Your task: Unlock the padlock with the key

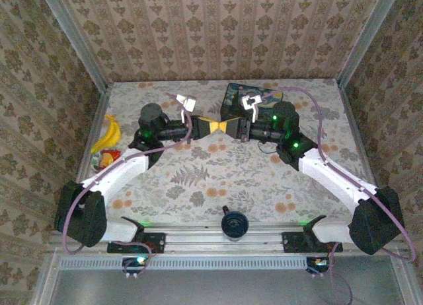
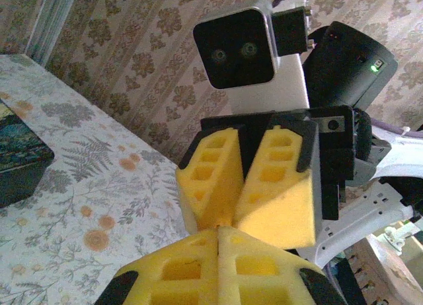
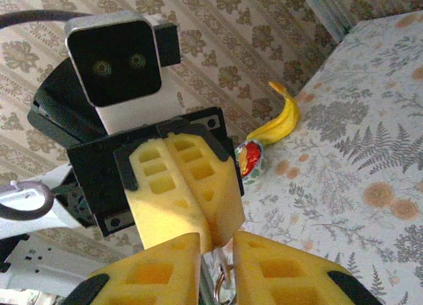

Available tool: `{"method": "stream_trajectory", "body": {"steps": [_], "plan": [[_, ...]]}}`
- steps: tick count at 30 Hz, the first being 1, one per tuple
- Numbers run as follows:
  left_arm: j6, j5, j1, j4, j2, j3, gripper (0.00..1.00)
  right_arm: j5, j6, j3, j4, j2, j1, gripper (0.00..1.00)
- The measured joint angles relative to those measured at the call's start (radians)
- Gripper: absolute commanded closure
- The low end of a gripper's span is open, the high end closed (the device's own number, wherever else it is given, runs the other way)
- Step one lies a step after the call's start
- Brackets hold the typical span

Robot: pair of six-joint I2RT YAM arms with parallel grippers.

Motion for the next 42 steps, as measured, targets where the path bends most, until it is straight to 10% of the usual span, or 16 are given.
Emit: {"method": "stream_trajectory", "body": {"steps": [42], "plan": [[0.051,0.001,-0.001,-0.078,-0.029,0.027,1.0,-0.06,-0.072,-0.002,-0.021,0.013,0.003,0.78]]}}
